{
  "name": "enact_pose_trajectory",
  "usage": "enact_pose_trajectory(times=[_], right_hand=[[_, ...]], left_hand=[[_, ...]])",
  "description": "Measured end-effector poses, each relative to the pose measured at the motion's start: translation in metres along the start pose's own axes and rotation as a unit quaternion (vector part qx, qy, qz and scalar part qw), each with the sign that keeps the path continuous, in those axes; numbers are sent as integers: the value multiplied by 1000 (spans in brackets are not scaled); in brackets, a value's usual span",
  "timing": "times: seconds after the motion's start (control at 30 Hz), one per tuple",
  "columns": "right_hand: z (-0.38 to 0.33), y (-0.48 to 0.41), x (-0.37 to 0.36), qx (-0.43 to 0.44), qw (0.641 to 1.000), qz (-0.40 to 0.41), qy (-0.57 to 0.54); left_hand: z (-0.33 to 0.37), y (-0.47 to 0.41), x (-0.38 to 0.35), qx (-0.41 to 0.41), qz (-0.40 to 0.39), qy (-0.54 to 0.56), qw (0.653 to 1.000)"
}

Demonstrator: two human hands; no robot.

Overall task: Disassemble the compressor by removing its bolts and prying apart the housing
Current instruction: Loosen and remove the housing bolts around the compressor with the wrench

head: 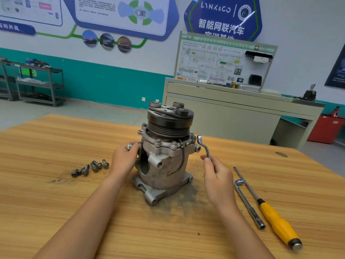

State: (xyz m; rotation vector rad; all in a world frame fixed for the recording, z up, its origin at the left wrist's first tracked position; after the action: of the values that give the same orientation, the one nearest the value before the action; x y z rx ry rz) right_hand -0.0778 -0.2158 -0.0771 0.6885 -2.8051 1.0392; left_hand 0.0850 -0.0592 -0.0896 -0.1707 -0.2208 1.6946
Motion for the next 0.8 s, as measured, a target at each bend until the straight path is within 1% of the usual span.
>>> enact_pose_trajectory(times=[0.1, 0.13, 0.2, 0.27, 0.33, 0.4, 0.47, 0.53, 0.57, 0.63, 0.7, 0.8], right_hand=[[-14, -10, 11, 63, 997, -18, 49], [-17, -15, 16, 82, 993, -20, 77], [-21, -23, 27, 110, 982, -30, 148], [-28, -29, 33, 129, 968, -45, 212], [-36, -33, 33, 146, 946, -69, 281], [-43, -37, 30, 168, 921, -86, 340], [-50, -43, 29, 193, 902, -94, 376], [-55, -47, 28, 217, 881, -102, 407], [-57, -48, 28, 228, 871, -106, 422], [-61, -51, 28, 242, 852, -112, 451], [-64, -54, 28, 238, 838, -121, 476], [-66, -53, 27, 252, 819, -136, 498]], left_hand=[[0, 3, -2, -83, 37, -74, 993], [2, 4, -2, -101, 57, -72, 991], [6, 8, -1, -123, 99, -34, 987], [9, 12, -3, -127, 125, 8, 984], [10, 16, -3, -120, 135, 50, 982], [14, 21, -2, -100, 140, 102, 980], [19, 27, 3, -76, 150, 150, 974], [21, 34, 9, -77, 146, 172, 971], [21, 39, 12, -95, 137, 171, 971], [20, 51, 15, -164, 118, 143, 969], [17, 60, 14, -218, 103, 123, 963], [16, 68, 9, -247, 81, 106, 960]])
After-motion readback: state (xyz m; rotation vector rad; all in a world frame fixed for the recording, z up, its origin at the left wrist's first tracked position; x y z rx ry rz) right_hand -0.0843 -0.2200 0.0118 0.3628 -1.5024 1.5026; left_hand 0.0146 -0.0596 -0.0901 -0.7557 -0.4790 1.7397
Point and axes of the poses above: each hand's wrist, its own y-axis away from the middle knuckle, its own x-axis out of the back of the hand, z = x × y, the point moved 1 cm from there along -y, towards the middle knuckle, and after that the axes turned 14 degrees about z, right-handed, at the moved point
